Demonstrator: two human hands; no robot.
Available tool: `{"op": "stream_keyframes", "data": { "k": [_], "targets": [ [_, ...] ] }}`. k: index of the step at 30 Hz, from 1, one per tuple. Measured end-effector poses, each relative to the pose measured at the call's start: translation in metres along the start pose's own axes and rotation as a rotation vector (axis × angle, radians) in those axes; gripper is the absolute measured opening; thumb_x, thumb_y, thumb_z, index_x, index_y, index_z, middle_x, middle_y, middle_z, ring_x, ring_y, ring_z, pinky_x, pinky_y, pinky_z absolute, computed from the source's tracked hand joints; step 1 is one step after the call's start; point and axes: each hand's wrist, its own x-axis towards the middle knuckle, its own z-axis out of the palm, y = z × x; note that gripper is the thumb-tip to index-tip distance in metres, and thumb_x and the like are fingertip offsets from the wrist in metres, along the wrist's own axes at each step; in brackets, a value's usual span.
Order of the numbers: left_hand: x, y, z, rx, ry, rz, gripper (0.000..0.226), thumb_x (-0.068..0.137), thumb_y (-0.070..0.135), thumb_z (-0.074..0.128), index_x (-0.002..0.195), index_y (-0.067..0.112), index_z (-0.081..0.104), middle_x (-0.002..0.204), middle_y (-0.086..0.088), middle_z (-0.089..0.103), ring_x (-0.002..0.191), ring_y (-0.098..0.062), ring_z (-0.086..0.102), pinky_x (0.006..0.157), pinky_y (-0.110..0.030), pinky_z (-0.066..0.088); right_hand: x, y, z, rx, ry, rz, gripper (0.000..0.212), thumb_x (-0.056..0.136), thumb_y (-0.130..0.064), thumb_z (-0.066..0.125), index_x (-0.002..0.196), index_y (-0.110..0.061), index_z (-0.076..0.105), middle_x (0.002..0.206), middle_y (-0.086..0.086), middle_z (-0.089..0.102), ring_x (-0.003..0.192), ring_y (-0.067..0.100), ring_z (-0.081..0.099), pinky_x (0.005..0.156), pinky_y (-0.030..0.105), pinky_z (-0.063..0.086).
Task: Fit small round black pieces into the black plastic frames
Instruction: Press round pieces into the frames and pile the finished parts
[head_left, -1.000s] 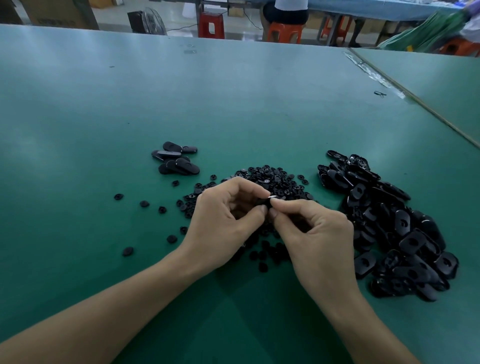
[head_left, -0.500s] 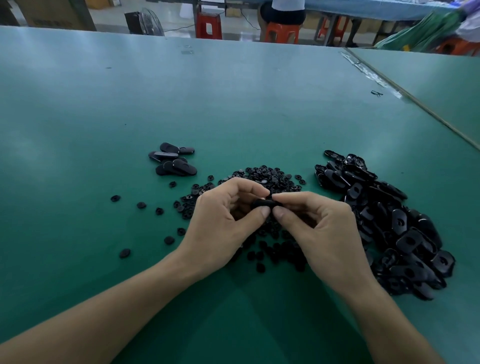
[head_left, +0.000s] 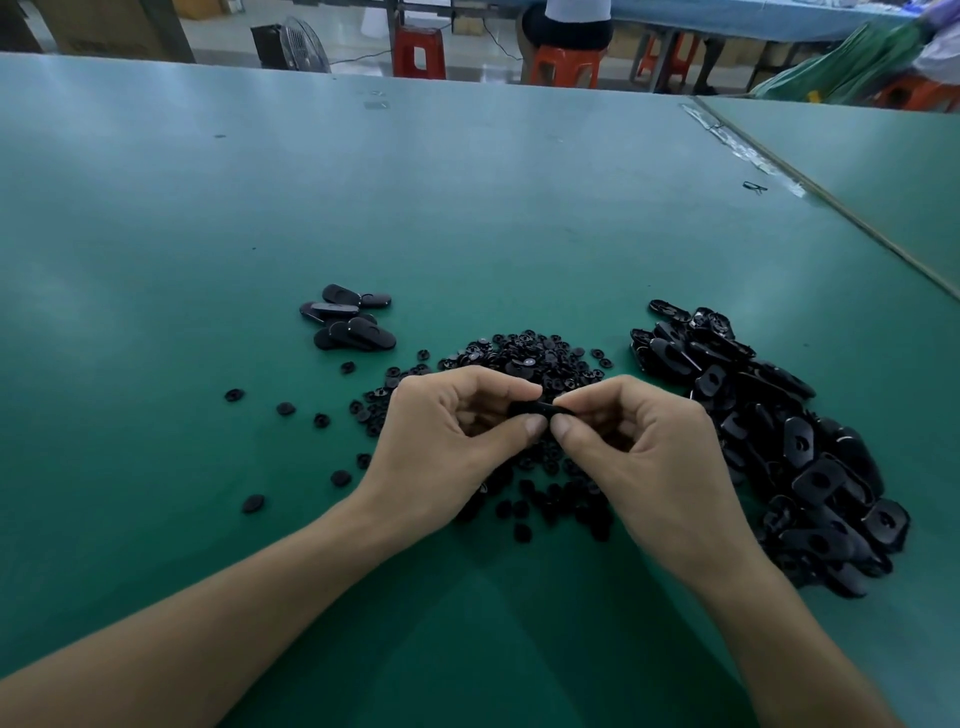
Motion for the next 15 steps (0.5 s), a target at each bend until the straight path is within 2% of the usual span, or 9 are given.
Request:
{"op": "stream_keyframes", "data": {
  "k": [4, 8, 12, 15],
  "targets": [
    [-0.001, 0.001, 0.0, -0.026, 0.002, 0.003, 0.021, 0.076, 0.007, 0.085, 0.089, 0.022, 0.079, 0.083, 0.0, 0.078, 0.075, -0.013, 0.074, 0.071, -0.02, 0.057, 0.0, 0.0, 0.002, 0.003, 0.021, 0.013, 0.012, 0.085, -0.014, 0.076, 0.083, -0.025, 0.072, 0.075, -0.006, 0.073, 0.067, 0.011, 0.069, 0.062, 0.023, 0.056],
    [-0.001, 0.004, 0.0, -0.028, 0.006, 0.016, 0.025, 0.075, -0.001, 0.083, 0.087, 0.021, 0.078, 0.077, 0.004, 0.077, 0.069, -0.005, 0.071, 0.067, -0.014, 0.054, 0.001, -0.001, 0.0, 0.045, 0.003, 0.033, 0.011, 0.084, -0.013, 0.076, 0.083, -0.024, 0.073, 0.076, -0.004, 0.074, 0.071, 0.016, 0.071, 0.066, 0.029, 0.06],
    [-0.002, 0.007, 0.0, -0.002, 0.015, 0.036, 0.026, 0.074, -0.002, 0.085, 0.083, 0.021, 0.078, 0.074, 0.003, 0.076, 0.065, -0.004, 0.069, 0.064, -0.015, 0.053, 0.0, -0.001, -0.001, 0.03, 0.0, 0.01, 0.013, 0.084, -0.012, 0.077, 0.086, -0.024, 0.075, 0.078, -0.006, 0.075, 0.072, 0.014, 0.071, 0.069, 0.031, 0.06],
    [0.0, 0.01, 0.0, 0.018, 0.03, 0.043, 0.018, 0.07, 0.008, 0.083, 0.077, 0.023, 0.078, 0.072, 0.0, 0.075, 0.064, -0.008, 0.067, 0.063, -0.021, 0.056, 0.0, -0.002, -0.002, 0.029, 0.01, -0.021, 0.013, 0.085, -0.011, 0.078, 0.088, -0.024, 0.076, 0.079, -0.007, 0.075, 0.073, 0.012, 0.071, 0.069, 0.03, 0.06]
  ]
}}
